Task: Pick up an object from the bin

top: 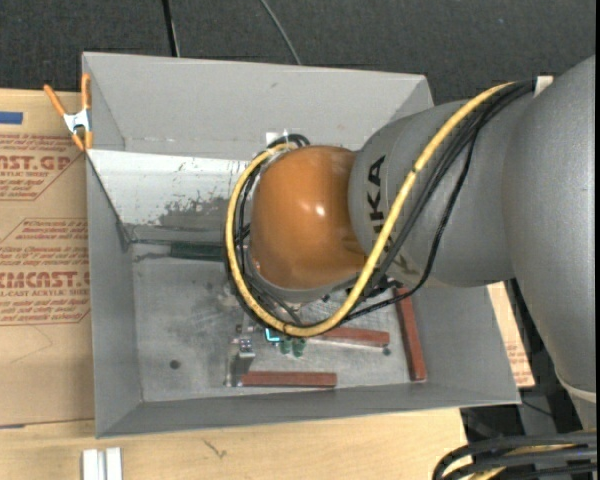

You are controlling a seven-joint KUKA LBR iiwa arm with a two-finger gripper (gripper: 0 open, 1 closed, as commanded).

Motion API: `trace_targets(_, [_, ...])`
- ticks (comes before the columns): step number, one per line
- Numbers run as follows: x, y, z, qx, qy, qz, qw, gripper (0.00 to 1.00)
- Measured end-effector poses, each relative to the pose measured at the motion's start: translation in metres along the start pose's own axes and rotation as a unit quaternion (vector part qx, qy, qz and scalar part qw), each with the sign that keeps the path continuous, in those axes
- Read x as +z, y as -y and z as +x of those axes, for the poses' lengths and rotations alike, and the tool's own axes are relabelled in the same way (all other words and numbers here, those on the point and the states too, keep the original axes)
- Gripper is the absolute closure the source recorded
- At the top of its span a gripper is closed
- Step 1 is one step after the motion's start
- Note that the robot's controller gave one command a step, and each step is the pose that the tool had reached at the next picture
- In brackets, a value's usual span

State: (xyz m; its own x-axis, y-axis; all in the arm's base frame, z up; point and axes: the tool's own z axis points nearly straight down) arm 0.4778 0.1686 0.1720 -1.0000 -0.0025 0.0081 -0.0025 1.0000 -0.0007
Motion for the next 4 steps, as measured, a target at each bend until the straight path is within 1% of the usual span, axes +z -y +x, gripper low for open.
trace_targets(1, [-0.004,0.001,-0.002,0.001,0.0038,-0.001,1.0000,0.00])
trace_targets(2, [0.093,0.052,-0.003,-0.058,0.0033,0.000,0.9983,1.00])
trace_targets(3, [0.093,0.052,-0.003,-0.058,0.0033,0.000,0.9983,1.00])
trace_targets(4, [-0.068,0.055,-0.019,-0.091,0.0055,0.000,0.9958,1.00])
